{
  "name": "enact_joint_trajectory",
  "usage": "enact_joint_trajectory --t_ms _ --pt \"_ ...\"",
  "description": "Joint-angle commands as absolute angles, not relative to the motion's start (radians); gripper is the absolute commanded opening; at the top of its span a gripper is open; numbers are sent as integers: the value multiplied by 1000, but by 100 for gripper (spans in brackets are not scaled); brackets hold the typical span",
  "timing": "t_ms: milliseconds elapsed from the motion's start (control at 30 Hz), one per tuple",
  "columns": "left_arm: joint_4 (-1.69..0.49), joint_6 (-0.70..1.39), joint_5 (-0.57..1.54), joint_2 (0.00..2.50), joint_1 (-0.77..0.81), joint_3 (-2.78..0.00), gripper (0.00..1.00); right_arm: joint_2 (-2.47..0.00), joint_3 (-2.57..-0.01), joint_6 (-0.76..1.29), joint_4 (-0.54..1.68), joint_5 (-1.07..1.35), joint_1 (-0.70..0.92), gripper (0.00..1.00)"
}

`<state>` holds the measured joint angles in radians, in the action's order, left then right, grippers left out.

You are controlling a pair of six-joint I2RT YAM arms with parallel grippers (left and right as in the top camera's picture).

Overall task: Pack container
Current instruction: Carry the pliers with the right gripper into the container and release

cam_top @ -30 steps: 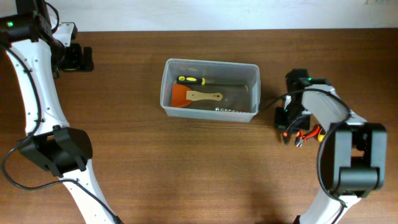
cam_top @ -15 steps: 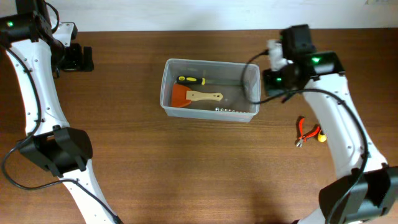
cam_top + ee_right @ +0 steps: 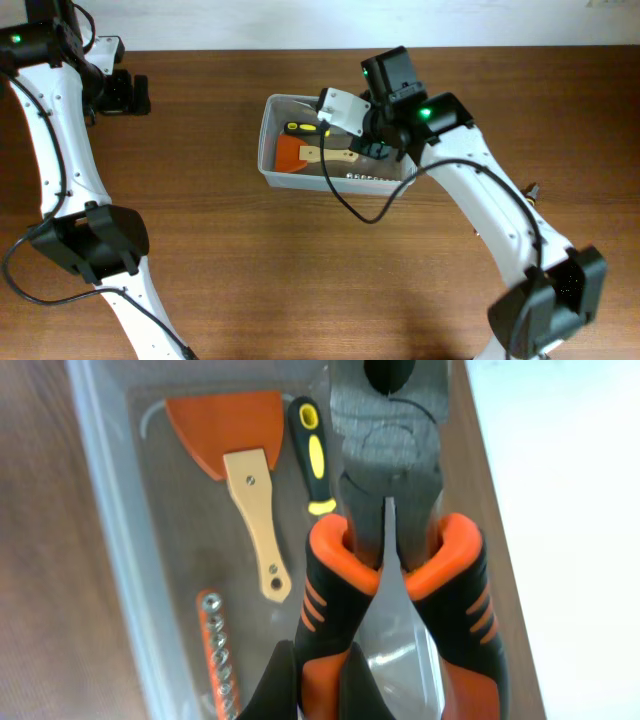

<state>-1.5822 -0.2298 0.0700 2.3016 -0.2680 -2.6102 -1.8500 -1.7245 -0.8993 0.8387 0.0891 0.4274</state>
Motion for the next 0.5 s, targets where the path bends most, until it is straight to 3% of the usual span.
enact_joint_trajectory --t_ms 0,467 --pt "-1580 -217 63 2300 -271 -2604 99 -1911 -1744 -954 810 162 426 4" --pt "-1580 -217 63 2300 -271 -2604 99 -2128 -1744 -953 738 377 434 4"
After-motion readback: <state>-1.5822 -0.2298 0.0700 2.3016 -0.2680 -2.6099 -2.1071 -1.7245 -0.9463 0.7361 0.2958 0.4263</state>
